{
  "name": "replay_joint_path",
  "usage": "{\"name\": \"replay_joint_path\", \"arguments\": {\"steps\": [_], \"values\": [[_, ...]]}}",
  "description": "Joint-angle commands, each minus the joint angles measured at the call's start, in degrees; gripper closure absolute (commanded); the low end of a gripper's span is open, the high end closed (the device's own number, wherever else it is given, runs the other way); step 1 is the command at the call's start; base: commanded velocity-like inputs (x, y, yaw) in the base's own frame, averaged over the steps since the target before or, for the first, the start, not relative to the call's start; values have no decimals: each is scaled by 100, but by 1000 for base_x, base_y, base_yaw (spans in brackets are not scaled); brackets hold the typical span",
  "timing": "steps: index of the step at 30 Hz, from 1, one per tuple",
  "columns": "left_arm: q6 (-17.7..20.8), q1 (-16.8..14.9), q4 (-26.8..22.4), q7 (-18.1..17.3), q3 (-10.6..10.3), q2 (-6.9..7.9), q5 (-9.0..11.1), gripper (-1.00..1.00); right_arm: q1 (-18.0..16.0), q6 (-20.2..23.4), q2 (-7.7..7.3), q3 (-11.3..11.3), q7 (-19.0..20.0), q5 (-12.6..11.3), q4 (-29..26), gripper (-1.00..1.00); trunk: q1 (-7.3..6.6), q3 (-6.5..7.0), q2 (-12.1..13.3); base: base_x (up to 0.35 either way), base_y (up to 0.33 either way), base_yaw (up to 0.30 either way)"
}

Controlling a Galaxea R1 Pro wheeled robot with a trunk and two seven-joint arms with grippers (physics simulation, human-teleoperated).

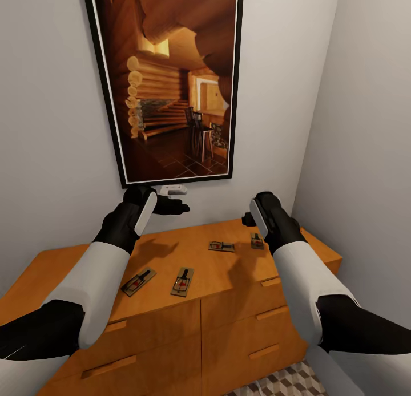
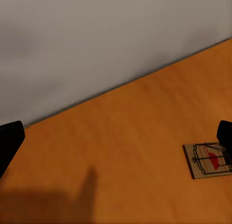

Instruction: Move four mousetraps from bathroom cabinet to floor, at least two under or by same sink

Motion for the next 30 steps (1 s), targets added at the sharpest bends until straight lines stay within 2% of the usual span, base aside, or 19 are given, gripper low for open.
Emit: {"name": "replay_joint_path", "arguments": {"steps": [1, 16, 30], "values": [[20, -4, 6, -4, -2, 0, 8, -100, -7, 19, 6, -21, -10, 3, 24, -100, 0, -7, -4, 0, 0, 0], [14, -4, 114, -5, -2, -2, 12, -100, -9, 19, 6, -23, -11, 1, 141, -100, 0, -7, -4, 119, 0, 0], [20, -4, 196, -5, -2, -61, 11, -100, -13, 19, 6, -73, -11, 0, 150, -100, 0, -7, -4, 22, 0, 0]]}}
